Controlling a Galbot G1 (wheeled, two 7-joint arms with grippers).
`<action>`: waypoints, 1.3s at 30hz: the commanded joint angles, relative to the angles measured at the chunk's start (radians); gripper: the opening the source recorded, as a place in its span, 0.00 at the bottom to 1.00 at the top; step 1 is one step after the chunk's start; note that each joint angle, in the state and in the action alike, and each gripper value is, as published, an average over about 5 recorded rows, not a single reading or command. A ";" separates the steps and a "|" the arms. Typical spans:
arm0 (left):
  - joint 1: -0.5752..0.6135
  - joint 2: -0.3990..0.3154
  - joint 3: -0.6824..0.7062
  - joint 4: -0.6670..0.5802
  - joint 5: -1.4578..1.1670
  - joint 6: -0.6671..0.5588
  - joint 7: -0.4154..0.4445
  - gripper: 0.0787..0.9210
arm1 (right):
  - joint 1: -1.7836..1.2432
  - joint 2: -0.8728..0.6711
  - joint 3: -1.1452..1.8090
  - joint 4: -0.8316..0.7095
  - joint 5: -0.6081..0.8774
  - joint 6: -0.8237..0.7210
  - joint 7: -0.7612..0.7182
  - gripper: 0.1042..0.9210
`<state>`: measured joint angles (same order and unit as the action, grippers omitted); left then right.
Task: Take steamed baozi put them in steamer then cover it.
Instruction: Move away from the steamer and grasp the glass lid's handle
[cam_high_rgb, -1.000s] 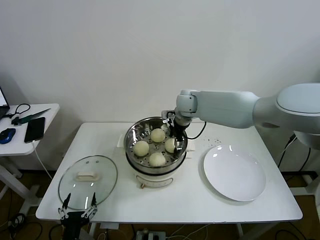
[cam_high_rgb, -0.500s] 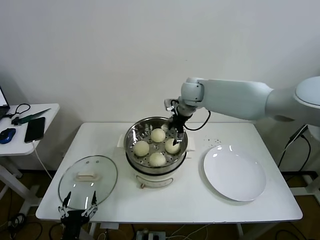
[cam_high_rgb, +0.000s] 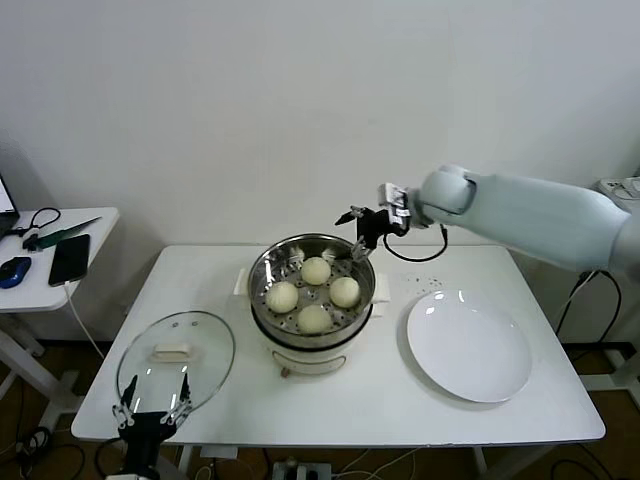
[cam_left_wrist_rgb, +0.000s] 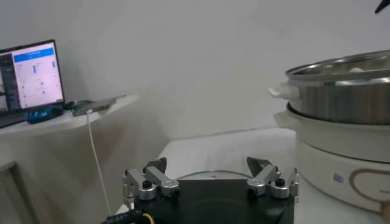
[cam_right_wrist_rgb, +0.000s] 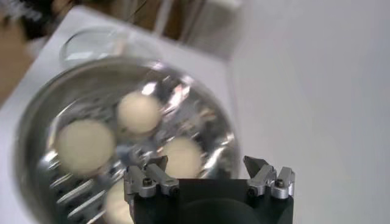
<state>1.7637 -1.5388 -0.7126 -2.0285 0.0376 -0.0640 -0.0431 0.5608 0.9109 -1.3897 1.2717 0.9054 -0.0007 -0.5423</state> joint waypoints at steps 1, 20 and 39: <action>-0.014 -0.028 -0.008 -0.019 0.065 -0.003 0.005 0.88 | -0.556 -0.279 0.601 0.144 -0.055 0.213 0.362 0.88; -0.054 -0.028 -0.029 -0.062 0.620 0.061 -0.018 0.88 | -1.687 -0.156 1.733 0.449 -0.316 0.125 0.424 0.88; -0.286 0.073 -0.026 0.293 1.586 -0.011 0.009 0.88 | -2.018 0.029 2.010 0.516 -0.428 0.100 0.323 0.88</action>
<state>1.6118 -1.5035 -0.7366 -1.9790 1.1872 -0.0330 -0.0214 -1.1990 0.8642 0.4076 1.7375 0.5371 0.1073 -0.1893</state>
